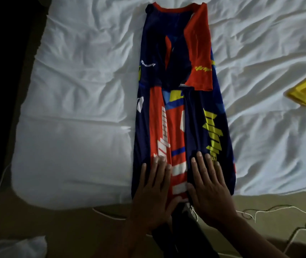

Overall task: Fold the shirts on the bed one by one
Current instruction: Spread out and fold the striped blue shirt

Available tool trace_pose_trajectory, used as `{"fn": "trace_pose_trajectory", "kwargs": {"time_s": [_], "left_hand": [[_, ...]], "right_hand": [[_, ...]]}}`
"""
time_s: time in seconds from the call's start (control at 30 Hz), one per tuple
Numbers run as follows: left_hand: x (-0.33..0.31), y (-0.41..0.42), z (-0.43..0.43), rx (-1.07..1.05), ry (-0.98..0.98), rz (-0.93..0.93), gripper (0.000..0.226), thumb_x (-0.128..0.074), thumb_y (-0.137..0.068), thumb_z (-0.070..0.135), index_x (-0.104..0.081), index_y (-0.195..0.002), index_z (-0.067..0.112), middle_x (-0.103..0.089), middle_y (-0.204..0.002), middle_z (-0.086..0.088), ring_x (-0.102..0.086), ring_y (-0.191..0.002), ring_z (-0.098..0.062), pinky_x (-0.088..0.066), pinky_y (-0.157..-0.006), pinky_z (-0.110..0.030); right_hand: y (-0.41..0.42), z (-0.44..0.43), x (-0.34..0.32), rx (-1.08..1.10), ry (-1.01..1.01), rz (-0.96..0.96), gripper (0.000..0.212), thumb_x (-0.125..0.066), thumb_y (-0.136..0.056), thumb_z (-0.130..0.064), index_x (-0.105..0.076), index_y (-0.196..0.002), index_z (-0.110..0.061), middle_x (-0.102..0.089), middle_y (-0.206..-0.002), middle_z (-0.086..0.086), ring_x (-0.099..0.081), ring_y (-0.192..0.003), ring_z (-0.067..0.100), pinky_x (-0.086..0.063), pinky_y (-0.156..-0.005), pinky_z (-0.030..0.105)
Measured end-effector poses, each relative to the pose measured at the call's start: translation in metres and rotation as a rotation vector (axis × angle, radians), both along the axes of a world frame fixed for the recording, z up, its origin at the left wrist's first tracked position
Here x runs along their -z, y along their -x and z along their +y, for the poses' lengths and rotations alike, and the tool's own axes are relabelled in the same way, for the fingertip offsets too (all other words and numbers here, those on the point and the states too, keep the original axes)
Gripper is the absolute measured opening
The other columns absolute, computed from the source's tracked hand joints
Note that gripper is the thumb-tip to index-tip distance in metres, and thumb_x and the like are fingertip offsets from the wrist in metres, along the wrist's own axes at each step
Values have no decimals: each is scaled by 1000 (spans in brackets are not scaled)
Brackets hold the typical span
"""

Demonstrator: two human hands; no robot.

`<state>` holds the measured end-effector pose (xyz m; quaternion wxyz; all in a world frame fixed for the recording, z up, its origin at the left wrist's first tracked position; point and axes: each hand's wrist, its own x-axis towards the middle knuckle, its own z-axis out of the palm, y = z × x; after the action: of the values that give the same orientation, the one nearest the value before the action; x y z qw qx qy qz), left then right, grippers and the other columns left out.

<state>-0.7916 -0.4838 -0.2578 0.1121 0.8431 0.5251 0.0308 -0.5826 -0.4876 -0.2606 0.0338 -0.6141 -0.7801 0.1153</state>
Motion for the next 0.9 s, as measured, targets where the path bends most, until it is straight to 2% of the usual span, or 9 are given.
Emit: {"fn": "trace_pose_trajectory", "kwargs": {"time_s": [0.1,0.23,0.4,0.47,0.57,0.67,0.77,0.83,0.9], "left_hand": [[1,15,-24,29,-68,-12,91,-63,-89,63,-38,-158,9,-31,-166,-23,-22,-156,-45,-18,-122,-70],[10,21,-22,-18,-181,62,52,-59,-96,25,-54,-146,9,-51,-152,-25,-44,-144,-49,-31,-113,-74],[19,27,-12,55,-217,39,47,-24,-108,19,-44,-150,11,-51,-152,-25,-49,-140,-48,-35,-110,-74],[22,38,-10,142,-251,124,50,-36,-105,15,-39,-155,11,-46,-156,-25,-46,-143,-48,-33,-112,-74],[18,46,-5,203,-231,168,70,-62,-89,19,-41,-156,9,-44,-157,-27,-44,-143,-50,-34,-110,-74],[-3,41,3,194,-222,83,49,-53,-94,28,-61,-138,7,-62,-139,-24,-59,-126,-48,-47,-100,-66],[-32,35,21,106,-170,-122,32,-59,-88,26,-73,-109,8,-73,-106,-14,-68,-95,-39,-56,-82,-48],[-55,32,40,6,-85,-262,27,-60,-83,23,-74,-102,10,-73,-94,-9,-68,-80,-32,-58,-70,-41],[-82,28,67,-98,70,-359,25,-62,-85,24,-72,-106,18,-72,-96,-1,-68,-82,-24,-59,-73,-37]], "right_hand": [[-14,-25,-4,-70,-27,-38,92,-59,-93,-56,-29,-159,0,-17,-170,20,-14,-158,38,-20,-124,62],[-27,-25,0,-139,-74,-198,100,-77,-79,-35,-28,-160,0,-16,-169,23,-16,-157,42,-19,-122,66],[-39,-20,3,-227,-91,-315,102,-69,-77,-14,-14,-163,0,-6,-170,24,-8,-158,42,-14,-122,68],[-42,-17,3,-240,-90,-320,102,-68,-76,-10,-15,-163,-1,-7,-171,23,-10,-158,41,-16,-122,68],[-46,-16,3,-257,-132,-228,81,-49,-83,-6,-27,-160,-1,-20,-169,22,-22,-155,41,-26,-119,67],[-51,-7,-7,-288,-186,-118,67,-39,-81,-5,-55,-146,0,-48,-155,22,-48,-141,43,-43,-107,63],[-49,13,-34,-236,-235,63,51,-45,-77,-8,-74,-119,-4,-73,-121,14,-71,-103,39,-57,-80,48],[-44,33,-60,-142,-231,170,41,-50,-77,-11,-75,-109,-8,-73,-105,8,-69,-84,36,-56,-64,41],[-42,60,-84,-33,-183,260,40,-60,-71,-7,-73,-108,-12,-69,-101,5,-68,-83,34,-55,-59,39]]}}
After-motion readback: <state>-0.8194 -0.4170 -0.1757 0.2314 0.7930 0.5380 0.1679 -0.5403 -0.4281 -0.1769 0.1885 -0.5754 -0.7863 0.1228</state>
